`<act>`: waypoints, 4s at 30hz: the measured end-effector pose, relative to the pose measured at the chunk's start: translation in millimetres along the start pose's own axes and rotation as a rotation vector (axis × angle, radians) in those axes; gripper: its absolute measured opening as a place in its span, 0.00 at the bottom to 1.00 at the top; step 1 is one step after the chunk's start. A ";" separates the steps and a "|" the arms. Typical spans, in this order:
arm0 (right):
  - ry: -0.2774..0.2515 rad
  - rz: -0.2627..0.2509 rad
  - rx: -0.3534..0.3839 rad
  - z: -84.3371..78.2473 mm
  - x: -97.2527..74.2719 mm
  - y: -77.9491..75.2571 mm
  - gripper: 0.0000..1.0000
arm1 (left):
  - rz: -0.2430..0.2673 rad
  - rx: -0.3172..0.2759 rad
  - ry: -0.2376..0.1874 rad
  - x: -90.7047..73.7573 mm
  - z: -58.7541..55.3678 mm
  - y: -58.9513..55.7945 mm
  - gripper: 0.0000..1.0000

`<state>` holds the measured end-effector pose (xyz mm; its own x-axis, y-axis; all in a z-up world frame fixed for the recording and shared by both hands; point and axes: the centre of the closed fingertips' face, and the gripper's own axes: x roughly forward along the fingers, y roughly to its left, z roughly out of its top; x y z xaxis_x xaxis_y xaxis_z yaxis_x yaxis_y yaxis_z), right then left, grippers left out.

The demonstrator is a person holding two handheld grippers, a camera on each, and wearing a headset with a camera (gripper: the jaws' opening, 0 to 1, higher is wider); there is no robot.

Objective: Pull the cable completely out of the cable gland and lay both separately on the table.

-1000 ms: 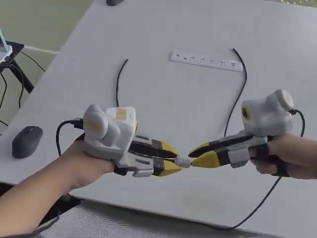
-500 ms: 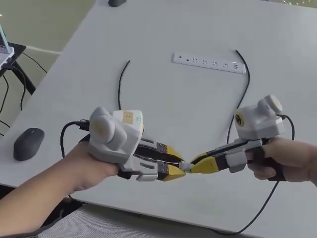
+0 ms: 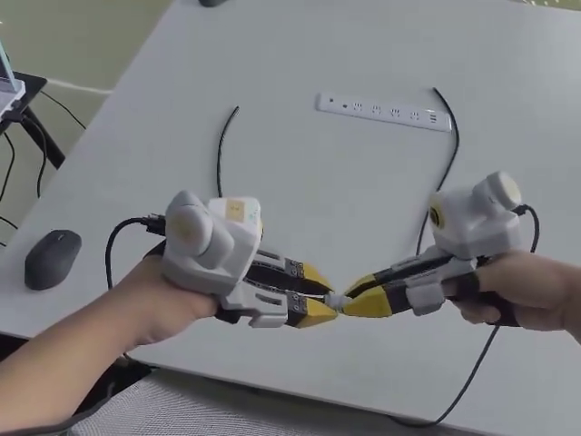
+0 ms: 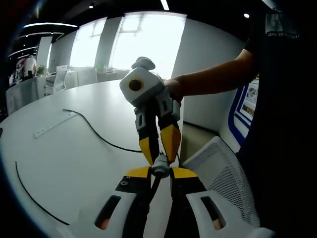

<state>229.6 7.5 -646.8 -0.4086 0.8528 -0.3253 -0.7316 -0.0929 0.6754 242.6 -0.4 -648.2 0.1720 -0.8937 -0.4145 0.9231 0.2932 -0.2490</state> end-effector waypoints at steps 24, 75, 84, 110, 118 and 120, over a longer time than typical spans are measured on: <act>0.211 -0.477 -0.866 10.8 -11.0 -1.9 0.07 | -0.033 -0.139 -0.077 -4.0 17.4 1.6 0.15; 0.147 -1.030 -0.691 8.3 -38.2 -31.0 0.09 | 0.072 0.070 -0.051 0.9 21.2 20.1 0.15; 0.114 -1.017 -0.713 19.9 -36.3 -30.9 0.01 | 0.090 0.047 -0.081 -1.4 26.2 26.7 0.15; 0.025 -1.033 -0.583 13.3 -48.0 -39.0 0.00 | 0.098 0.031 -0.079 0.9 27.2 27.1 0.15; 0.007 -1.061 -0.537 8.4 -54.6 -45.5 0.00 | 0.106 0.029 -0.075 2.0 26.5 30.1 0.15; 0.005 -1.066 -0.511 4.3 -57.8 -49.0 0.00 | 0.105 0.026 -0.072 1.3 25.6 30.2 0.15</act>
<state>291.4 -35.0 -658.4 0.5394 0.6220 -0.5675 -0.8371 0.4688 -0.2818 279.5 -1.4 -633.8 0.2920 -0.8807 -0.3730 0.9071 0.3786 -0.1838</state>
